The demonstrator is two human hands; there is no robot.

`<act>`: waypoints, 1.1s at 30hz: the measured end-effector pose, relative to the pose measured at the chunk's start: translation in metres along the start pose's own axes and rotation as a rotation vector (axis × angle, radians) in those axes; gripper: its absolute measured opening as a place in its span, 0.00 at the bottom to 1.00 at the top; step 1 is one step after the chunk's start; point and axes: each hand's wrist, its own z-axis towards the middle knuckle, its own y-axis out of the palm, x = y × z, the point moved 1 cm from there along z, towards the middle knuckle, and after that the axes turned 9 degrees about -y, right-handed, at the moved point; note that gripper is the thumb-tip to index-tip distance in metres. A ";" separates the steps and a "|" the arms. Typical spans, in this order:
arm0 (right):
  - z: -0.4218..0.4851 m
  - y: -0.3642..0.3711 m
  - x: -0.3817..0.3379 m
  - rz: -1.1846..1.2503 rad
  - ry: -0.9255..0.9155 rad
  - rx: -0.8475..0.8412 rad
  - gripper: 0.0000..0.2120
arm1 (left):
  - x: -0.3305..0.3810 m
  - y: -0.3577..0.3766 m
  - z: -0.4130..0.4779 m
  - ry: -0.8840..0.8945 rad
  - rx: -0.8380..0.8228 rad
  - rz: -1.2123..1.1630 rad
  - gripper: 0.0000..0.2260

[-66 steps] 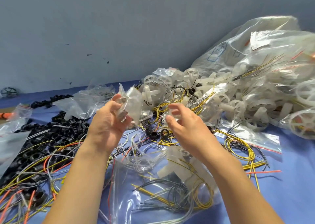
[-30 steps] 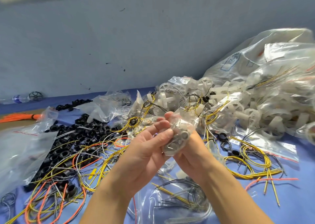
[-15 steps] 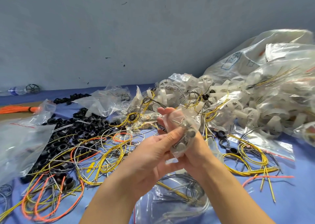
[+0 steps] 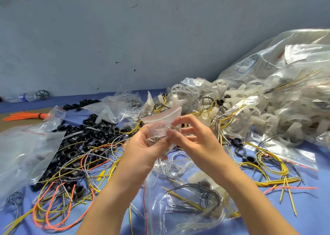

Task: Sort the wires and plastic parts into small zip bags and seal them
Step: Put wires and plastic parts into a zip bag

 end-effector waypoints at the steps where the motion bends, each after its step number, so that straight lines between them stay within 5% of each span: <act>1: 0.000 0.000 0.000 -0.009 0.013 0.008 0.14 | 0.000 -0.001 -0.001 0.010 -0.011 0.007 0.16; 16: 0.002 0.010 -0.005 0.189 0.256 0.195 0.04 | -0.005 -0.018 0.002 0.003 0.001 -0.140 0.04; 19: 0.002 0.009 -0.005 0.424 0.281 0.013 0.18 | -0.002 -0.023 0.000 -0.027 0.009 -0.160 0.03; 21: -0.001 0.008 -0.008 0.496 0.267 -0.122 0.18 | -0.003 -0.027 -0.002 -0.047 0.010 -0.159 0.09; 23: -0.003 0.008 -0.011 0.536 0.298 -0.141 0.17 | -0.006 -0.031 -0.004 -0.090 -0.007 -0.147 0.13; 26: -0.006 0.009 -0.010 0.683 0.443 -0.059 0.20 | -0.012 -0.034 -0.008 -0.133 -0.101 -0.176 0.07; 29: -0.011 0.009 -0.013 0.886 0.584 0.012 0.19 | -0.016 -0.040 -0.015 -0.043 -0.164 0.029 0.18; 33: -0.015 0.013 -0.018 0.936 0.653 0.079 0.09 | -0.020 -0.045 -0.024 0.029 0.047 0.247 0.13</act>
